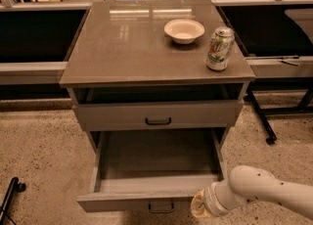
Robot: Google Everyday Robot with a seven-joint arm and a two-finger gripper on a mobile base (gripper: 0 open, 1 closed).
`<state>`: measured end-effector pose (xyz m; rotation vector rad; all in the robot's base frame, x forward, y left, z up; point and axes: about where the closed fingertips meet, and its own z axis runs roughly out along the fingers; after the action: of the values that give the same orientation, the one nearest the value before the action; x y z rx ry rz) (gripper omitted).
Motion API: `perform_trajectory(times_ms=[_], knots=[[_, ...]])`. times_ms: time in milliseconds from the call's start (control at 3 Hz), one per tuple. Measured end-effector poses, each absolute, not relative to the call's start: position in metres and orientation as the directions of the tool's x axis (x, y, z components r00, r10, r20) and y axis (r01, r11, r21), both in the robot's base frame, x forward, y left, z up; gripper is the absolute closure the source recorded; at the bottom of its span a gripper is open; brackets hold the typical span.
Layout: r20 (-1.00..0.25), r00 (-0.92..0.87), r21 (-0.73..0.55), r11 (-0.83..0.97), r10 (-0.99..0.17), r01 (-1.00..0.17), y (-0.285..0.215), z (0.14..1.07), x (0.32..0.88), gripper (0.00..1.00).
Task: Close middle drawer
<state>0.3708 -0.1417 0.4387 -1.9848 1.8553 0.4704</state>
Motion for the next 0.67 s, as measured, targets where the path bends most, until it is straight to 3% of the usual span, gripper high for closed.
perform_trajectory(times_ms=[333,667], knots=[[-0.48,0.092,-0.055,-0.074,-0.872,-0.996,-0.14,0.415,0.372,0.91],[-0.459,0.11,-0.075,-0.085,-0.882,-0.994,-0.136,0.398,0.38,0.61]])
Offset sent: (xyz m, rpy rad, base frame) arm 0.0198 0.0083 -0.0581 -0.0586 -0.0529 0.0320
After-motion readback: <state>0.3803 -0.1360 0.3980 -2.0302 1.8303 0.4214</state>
